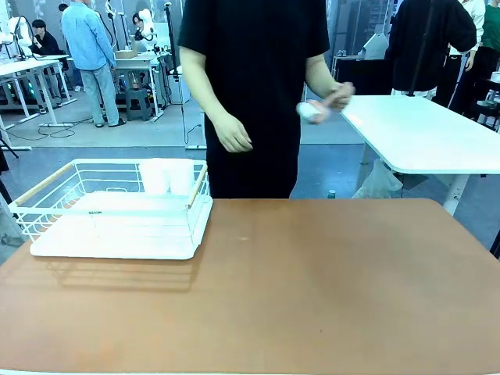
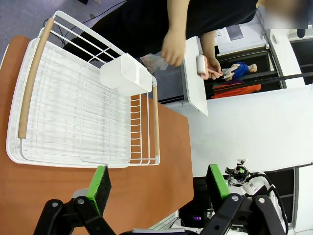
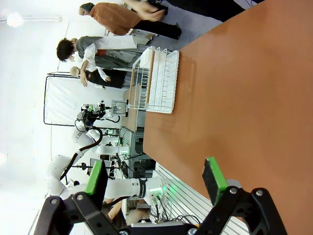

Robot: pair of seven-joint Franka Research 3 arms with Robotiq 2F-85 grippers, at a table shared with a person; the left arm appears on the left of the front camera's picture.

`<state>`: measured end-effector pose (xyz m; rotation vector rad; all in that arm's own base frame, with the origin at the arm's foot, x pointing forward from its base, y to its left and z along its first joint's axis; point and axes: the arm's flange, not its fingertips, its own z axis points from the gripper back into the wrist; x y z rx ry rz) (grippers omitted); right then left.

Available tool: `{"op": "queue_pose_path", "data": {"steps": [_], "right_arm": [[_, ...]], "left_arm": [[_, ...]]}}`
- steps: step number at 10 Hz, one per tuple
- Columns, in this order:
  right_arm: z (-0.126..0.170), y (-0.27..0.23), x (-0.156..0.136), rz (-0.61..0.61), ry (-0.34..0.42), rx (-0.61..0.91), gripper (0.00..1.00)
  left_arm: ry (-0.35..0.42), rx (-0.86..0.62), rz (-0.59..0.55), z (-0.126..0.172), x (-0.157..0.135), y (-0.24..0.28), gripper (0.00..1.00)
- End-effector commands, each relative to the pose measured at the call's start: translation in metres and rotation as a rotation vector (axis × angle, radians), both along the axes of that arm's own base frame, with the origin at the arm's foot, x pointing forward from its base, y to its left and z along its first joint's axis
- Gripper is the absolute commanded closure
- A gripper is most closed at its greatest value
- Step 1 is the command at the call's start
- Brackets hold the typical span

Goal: Clean the table.
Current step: Pick up the Lint Roller when the human hands it over.

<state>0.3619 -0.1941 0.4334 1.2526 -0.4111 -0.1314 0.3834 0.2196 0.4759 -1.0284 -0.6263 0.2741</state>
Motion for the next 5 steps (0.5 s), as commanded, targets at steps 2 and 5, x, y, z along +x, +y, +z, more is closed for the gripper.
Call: {"op": "queue_pose_path", "data": {"steps": [2,5], "right_arm": [[0.0027,0.0007,0.0003,0.004,-0.009,0.014,0.0],[0.0027,0.0007,0.0003,0.004,-0.009,0.014,0.0]], "left_arm": [[-0.012,-0.014,-0.004,0.0011,-0.0011,0.001,0.0],[-0.012,-0.014,-0.004,0.0011,-0.0011,0.001,0.0]]}}
